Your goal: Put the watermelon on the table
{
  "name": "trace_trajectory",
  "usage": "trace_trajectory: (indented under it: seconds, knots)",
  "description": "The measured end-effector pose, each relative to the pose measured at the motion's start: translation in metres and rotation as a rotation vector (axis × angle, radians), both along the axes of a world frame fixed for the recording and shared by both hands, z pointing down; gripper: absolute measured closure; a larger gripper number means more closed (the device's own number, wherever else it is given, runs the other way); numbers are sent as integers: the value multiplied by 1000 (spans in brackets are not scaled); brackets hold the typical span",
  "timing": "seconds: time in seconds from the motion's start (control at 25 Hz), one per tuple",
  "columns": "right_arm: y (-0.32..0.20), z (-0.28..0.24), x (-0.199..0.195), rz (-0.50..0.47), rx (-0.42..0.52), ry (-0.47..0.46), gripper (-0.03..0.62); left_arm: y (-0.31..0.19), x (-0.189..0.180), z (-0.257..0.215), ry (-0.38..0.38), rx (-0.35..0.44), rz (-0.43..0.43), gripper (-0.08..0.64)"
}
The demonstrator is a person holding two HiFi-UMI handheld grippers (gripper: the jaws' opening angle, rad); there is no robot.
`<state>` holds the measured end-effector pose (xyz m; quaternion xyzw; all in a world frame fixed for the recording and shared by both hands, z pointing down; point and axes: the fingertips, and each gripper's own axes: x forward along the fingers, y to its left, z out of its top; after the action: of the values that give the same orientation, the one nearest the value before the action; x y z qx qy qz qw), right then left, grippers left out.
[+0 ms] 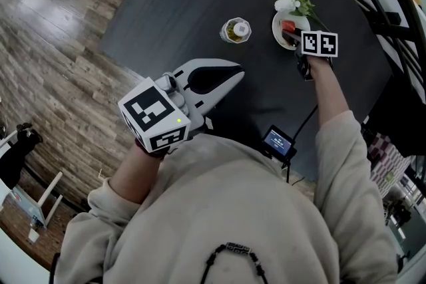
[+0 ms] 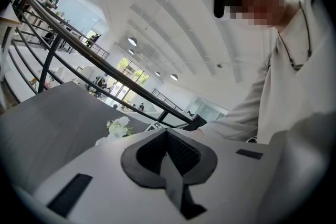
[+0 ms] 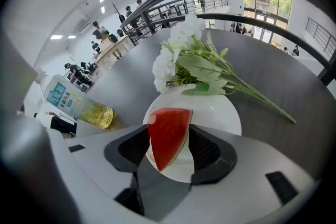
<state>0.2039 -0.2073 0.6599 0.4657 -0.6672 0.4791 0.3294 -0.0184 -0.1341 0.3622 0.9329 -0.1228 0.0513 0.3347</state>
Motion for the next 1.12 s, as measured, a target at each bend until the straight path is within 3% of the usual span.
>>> trace_trajectory:
  seconds: [0.2, 0.56, 0.72, 0.92, 1.12]
  knots:
    - [4, -8, -1, 10, 18, -12, 367, 1, 1, -5, 0, 12, 9, 557]
    - [33, -61, 21, 135, 141, -77, 367, 14, 25, -31, 4, 65, 99, 557]
    - [54, -130, 24, 199, 287, -213, 371, 23, 43, -58, 37, 103, 156, 557]
    - [84, -233, 17, 213, 511, -373, 408, 40, 68, -87, 80, 133, 251, 557]
    - [113, -330, 1, 207, 745, -480, 535, 53, 89, -107, 113, 155, 326, 557]
